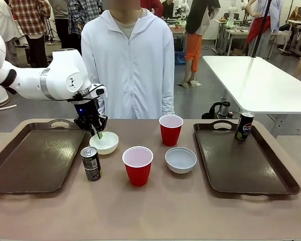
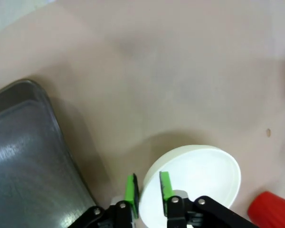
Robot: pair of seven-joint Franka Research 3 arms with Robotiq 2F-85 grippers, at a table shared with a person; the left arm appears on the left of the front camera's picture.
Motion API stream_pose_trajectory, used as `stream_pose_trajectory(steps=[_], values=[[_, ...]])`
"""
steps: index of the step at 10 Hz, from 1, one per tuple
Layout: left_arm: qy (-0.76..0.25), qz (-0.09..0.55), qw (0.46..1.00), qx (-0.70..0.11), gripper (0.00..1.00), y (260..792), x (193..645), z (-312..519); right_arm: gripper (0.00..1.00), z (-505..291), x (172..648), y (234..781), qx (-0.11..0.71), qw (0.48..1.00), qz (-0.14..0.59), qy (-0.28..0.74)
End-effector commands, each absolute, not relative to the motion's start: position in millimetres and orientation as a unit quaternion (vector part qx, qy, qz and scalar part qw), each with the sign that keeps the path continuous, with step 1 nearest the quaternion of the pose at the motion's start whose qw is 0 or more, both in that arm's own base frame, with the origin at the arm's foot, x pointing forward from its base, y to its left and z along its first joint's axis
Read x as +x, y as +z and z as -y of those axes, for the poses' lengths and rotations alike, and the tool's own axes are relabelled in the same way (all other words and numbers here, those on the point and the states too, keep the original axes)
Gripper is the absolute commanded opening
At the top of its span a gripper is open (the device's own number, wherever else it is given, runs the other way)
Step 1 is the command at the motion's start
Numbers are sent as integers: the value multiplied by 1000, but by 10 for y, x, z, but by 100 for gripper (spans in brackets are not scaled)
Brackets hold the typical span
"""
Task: Prepare tableware on both trays.
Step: Pick up a Picnic Bowl from the table and place it on a Handle tray.
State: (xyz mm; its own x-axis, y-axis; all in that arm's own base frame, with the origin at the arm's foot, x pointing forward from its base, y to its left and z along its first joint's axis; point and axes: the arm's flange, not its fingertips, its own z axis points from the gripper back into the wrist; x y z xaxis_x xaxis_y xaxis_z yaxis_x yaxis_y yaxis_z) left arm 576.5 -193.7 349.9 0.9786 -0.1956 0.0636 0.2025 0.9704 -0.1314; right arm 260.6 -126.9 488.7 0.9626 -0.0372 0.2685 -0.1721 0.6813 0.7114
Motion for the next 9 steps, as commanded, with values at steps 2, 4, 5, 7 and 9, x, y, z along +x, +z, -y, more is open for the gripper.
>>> stream_pose_trajectory(steps=[2,4,5,7,9], values=[[-91,12,994,-57,0,3511,5792,1916,100,1269,2610,4881,405,904,134,38],[-85,15,995,-44,0,3523,5741,1877,100,1269,2610,4881,405,904,134,38],[-86,19,995,-39,0,3562,5684,1845,100,1269,2610,4881,405,904,134,38],[-91,15,995,-41,0,3843,5368,1688,100,1269,2610,4881,405,904,134,38],[-99,35,992,-65,0,4311,4960,1414,100,1269,2610,4881,405,904,134,38]])
